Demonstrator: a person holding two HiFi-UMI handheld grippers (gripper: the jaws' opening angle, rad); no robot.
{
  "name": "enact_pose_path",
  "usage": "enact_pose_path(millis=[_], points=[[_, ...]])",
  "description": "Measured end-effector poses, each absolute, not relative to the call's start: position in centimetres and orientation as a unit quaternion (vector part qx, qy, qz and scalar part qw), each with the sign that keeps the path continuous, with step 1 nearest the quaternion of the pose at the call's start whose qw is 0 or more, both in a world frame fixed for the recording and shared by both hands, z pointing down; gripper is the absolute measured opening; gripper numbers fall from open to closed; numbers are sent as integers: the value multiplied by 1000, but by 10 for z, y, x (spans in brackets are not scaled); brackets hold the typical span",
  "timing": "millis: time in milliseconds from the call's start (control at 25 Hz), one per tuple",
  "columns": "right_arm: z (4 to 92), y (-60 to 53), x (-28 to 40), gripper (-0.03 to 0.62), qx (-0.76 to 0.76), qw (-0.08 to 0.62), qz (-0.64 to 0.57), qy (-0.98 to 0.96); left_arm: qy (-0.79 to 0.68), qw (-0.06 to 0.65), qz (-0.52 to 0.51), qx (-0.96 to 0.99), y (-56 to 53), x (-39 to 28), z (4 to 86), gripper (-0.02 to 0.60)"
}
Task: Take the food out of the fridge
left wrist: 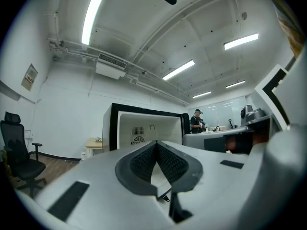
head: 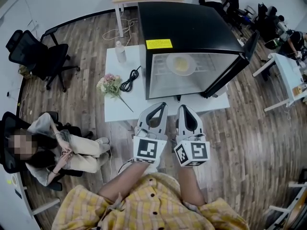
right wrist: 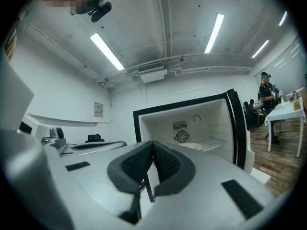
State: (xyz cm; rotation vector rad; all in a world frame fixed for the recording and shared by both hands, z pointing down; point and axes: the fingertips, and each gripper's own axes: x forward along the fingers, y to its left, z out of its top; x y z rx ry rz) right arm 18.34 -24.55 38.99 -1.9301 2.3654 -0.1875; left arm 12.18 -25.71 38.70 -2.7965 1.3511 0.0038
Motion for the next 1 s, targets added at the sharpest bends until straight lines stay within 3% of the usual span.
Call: enact_pose_path(millis=[440, 640, 1000], points=[[408, -289, 195, 8, -628, 94, -142, 760, 427, 25, 5, -904, -288, 129, 383, 8], [429, -307, 208, 8, -611, 178, -239, 733, 422, 27, 6, -906, -298, 132, 383, 8], [478, -335, 237, 8, -506, 400, -435, 628, 416, 36, 2, -909, -312, 138, 383, 8]])
